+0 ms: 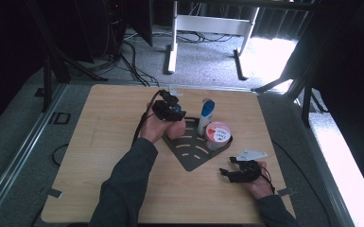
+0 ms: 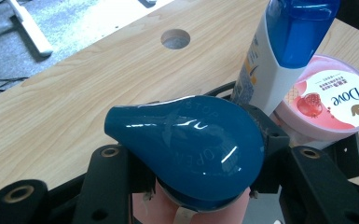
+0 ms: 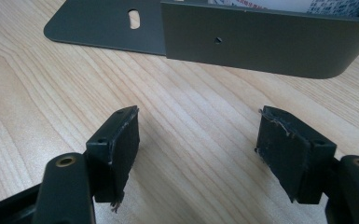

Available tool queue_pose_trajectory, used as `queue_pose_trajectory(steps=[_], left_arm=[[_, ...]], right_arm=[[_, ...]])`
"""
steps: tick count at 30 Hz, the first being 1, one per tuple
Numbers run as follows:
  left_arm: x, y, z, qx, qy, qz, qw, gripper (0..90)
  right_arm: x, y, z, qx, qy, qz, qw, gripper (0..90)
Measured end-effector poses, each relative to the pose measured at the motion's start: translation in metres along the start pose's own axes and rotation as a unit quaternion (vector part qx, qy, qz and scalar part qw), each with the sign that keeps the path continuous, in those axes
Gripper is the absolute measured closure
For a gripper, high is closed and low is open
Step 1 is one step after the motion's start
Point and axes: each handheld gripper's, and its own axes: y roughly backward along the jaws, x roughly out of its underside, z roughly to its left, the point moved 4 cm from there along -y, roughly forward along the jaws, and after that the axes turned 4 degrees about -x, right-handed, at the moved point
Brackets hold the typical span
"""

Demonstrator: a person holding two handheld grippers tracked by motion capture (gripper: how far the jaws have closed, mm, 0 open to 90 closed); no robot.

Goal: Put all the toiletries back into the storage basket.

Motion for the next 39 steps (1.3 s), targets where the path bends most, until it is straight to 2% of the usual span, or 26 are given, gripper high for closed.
queue_pose_trajectory(steps=[24,28,39], left_arm=[[-0.01,-0.02,-0.005,0.0,-0.005,0.008,1.0,52.8],[-0.01,-0.023,-0.005,0.002,-0.001,0.004,1.0,52.8],[-0.008,-0.034,-0.002,0.002,0.01,0.013,0.9999,52.8]], right_arm=[[0.0,0.0,0.0,-0.001,-0.001,-0.001,1.0,29.3],[0.0,0.0,0.0,0.0,0.0,-0.001,1.0,29.2],[0.0,0.0,0.0,-0.002,-0.001,0.0,1.0,29.2]])
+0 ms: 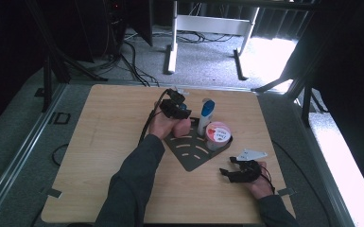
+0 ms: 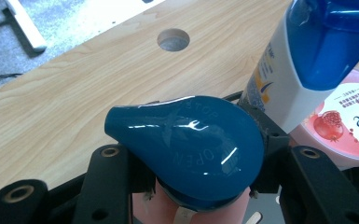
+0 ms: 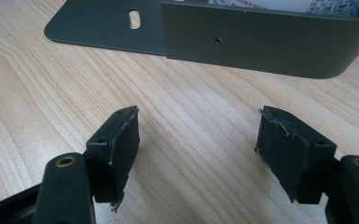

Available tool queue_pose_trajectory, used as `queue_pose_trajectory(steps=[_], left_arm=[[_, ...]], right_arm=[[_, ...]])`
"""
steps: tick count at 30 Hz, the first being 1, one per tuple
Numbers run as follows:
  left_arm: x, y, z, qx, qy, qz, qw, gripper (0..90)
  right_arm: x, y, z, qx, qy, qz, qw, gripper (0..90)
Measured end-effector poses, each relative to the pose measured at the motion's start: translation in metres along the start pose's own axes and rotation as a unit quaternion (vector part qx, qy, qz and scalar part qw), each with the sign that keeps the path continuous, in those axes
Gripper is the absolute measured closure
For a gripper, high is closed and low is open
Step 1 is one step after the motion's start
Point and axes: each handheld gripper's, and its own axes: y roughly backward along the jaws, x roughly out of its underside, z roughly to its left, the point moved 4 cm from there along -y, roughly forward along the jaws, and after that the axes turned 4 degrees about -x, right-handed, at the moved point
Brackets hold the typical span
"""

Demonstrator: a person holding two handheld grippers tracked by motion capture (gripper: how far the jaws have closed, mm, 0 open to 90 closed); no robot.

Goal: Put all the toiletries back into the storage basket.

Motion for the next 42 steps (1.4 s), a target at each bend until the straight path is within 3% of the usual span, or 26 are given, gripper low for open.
queue_pose_trajectory(steps=[18,42], left_arm=[[0.001,-0.016,-0.004,0.0,0.007,-0.001,1.0,52.8],[-0.004,-0.022,-0.008,-0.003,0.015,-0.008,0.9999,52.8]], right_arm=[[0.0,0.0,0.0,-0.001,-0.001,-0.001,1.0,29.2],[0.0,0.0,-0.001,-0.002,0.0,-0.001,1.0,29.3]])
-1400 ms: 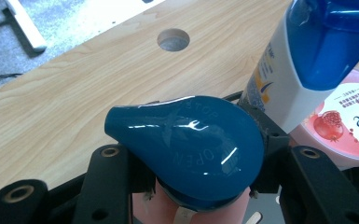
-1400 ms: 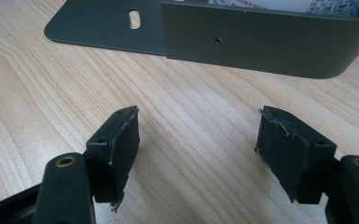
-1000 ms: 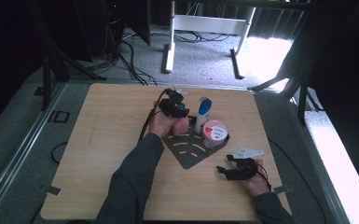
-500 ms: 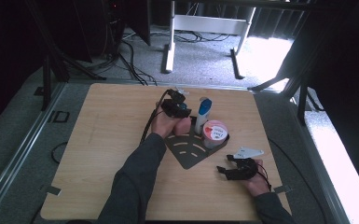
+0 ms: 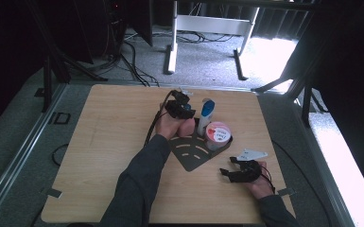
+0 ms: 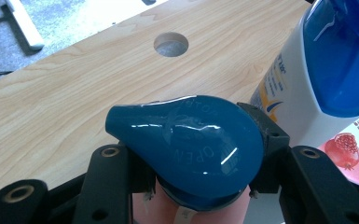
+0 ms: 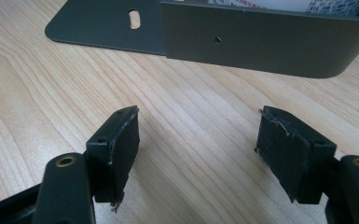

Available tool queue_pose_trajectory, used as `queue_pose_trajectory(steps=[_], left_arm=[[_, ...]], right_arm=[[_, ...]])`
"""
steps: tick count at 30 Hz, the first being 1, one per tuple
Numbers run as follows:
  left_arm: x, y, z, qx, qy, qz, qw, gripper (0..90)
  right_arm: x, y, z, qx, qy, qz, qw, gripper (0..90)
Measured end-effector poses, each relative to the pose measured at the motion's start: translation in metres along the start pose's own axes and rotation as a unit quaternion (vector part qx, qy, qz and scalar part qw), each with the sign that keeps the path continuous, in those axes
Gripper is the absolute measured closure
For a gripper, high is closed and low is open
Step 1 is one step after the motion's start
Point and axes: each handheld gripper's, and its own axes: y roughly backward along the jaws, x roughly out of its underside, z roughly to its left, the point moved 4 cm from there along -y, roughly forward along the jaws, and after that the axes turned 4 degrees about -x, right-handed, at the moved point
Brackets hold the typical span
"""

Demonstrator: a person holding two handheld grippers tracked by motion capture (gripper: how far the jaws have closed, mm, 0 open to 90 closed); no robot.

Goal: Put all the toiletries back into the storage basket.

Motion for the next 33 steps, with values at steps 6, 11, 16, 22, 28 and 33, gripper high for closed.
queue_pose_trajectory(steps=[6,11,16,22,28,33], left_arm=[[-0.0014,-0.0017,-0.0038,0.002,-0.002,-0.002,1.0,52.8],[-0.0021,-0.0025,-0.0049,0.002,-0.001,-0.003,1.0,52.9],[-0.0025,-0.0031,-0.006,0.001,0.002,-0.005,1.0,52.8],[-0.0036,-0.0042,-0.0087,0.003,0.0,-0.006,1.0,52.9],[-0.0041,-0.0049,-0.0093,0.003,0.001,-0.007,1.0,52.8],[-0.0041,-0.005,-0.0094,0.002,0.002,-0.009,1.0,52.8]], right_arm=[[0.0,0.0,0.0001,0.0,0.0,0.0,1.0,29.2],[0.0,0.0001,0.0,0.0,0.0,0.0,1.0,29.2],[0.0,0.0001,0.0001,0.0,0.0,0.001,1.0,29.3],[0.0,0.0,0.0,0.0,0.0,0.0,1.0,29.3],[0.0,0.0001,0.0001,0.0,0.0,0.001,1.0,29.2],[0.0,0.0001,0.0001,0.0,0.0,0.001,1.0,29.2]])
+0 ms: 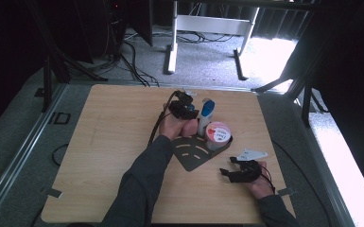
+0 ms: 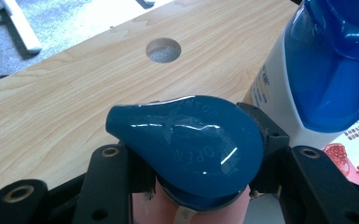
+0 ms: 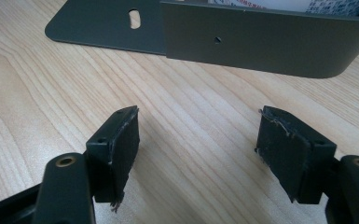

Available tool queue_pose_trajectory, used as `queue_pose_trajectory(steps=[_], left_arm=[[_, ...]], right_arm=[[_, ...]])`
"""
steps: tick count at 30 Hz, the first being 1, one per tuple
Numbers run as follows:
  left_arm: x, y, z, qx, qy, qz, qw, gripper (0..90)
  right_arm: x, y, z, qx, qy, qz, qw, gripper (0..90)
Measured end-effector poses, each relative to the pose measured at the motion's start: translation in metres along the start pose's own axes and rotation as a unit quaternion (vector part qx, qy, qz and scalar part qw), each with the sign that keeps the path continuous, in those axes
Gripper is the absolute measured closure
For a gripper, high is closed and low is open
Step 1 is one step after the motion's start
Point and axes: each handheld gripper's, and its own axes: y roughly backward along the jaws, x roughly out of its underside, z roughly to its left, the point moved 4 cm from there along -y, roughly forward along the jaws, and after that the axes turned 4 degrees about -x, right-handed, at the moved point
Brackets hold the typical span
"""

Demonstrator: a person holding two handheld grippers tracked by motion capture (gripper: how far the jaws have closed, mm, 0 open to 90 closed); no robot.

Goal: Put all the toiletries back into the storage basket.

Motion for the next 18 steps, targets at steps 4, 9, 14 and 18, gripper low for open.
queue_pose_trajectory(steps=[4,9,14,18], left_arm=[[0.0,-0.0001,0.0001,0.001,0.001,-0.001,1.0,52.8],[0.0004,0.0,-0.0001,0.001,0.0,-0.001,1.0,52.8],[0.0005,0.0,-0.0004,0.001,-0.002,-0.001,1.0,52.7],[0.0008,0.0,-0.0008,0.001,-0.004,0.0,1.0,52.7]], right_arm=[[0.0,0.0,-0.0001,0.0,0.0,0.0,1.0,29.3],[0.0,-0.0001,-0.0002,0.0,0.001,0.0,1.0,29.2],[-0.0001,-0.0001,-0.0003,0.001,0.002,0.001,1.0,29.2],[0.0,-0.0001,0.0001,0.002,0.002,0.001,1.0,29.1]])
